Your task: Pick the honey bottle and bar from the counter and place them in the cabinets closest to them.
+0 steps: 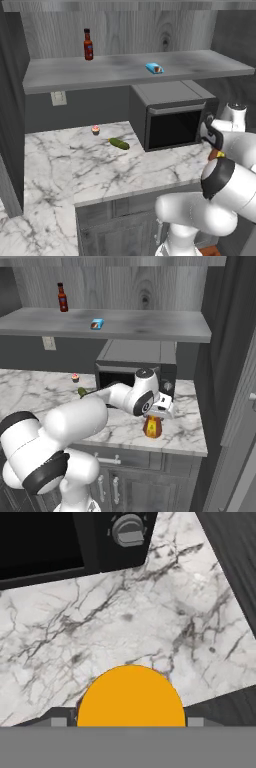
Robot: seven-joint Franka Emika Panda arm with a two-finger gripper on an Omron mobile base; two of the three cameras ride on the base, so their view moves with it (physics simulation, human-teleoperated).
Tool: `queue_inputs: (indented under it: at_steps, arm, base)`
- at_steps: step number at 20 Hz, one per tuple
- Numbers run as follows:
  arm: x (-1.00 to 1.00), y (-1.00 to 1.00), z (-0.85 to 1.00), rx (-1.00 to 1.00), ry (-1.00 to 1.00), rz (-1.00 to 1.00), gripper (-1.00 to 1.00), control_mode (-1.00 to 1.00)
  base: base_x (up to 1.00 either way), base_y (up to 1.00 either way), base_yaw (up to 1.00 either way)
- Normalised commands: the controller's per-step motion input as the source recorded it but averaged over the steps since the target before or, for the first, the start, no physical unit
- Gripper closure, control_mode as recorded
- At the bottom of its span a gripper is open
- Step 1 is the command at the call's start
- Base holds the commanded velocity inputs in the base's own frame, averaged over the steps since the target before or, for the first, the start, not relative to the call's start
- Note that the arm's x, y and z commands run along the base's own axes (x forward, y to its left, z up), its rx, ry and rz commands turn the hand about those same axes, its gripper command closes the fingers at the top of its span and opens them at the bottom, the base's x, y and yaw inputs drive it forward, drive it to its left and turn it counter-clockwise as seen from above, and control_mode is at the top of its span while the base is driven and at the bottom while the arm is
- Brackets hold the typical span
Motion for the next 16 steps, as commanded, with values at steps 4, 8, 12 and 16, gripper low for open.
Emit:
queue_inputs:
  at_steps: [4,8,12,16]
  arm:
    - [-0.36,0.0,0.38,0.01,0.03,-0.09,1.0,-1.0]
    - [-0.44,0.07,0.37,0.0,-0.02,-0.04,1.0,-1.0]
    - [-0.51,0.21,0.42,0.0,-0.1,0.0,1.0,-1.0]
    - [-0.6,0.4,0.42,-0.04,-0.21,0.0,1.0,-1.0]
  base:
    - [0.0,0.0,0.0]
    - [0.0,0.0,0.0]
    - [0.0,0.0,0.0]
    - [0.0,0.0,0.0]
